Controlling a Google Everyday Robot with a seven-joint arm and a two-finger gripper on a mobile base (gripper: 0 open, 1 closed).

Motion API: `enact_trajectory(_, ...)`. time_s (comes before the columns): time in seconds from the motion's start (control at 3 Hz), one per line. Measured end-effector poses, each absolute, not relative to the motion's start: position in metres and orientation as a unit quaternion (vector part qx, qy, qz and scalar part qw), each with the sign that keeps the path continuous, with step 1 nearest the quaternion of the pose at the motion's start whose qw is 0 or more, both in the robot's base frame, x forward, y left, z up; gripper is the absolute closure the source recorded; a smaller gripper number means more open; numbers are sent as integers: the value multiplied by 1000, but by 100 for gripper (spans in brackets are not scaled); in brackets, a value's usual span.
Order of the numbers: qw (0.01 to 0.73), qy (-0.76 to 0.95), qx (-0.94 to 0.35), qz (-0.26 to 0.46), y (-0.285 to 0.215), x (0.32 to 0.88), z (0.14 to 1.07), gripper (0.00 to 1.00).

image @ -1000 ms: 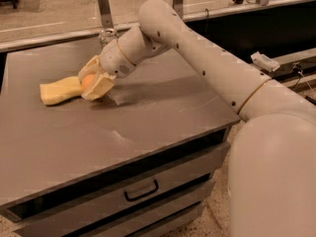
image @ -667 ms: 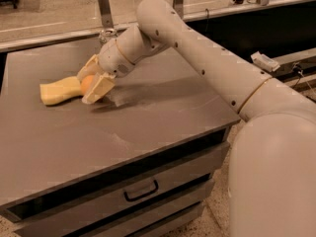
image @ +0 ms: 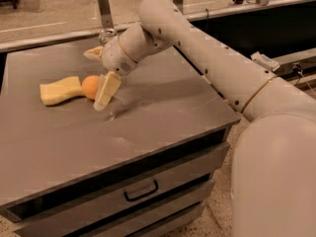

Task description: Move orange near sponge

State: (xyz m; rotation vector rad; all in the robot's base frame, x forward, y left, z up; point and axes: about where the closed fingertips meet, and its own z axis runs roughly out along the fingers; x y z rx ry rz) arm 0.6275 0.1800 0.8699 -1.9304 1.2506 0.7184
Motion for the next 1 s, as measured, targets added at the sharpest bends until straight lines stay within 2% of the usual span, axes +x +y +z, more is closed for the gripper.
enact_trajectory(0.67,365,500,-745,250,130,643,883,0)
enact_trajectory(1.0,337,519,-753,225,93,650,880,0)
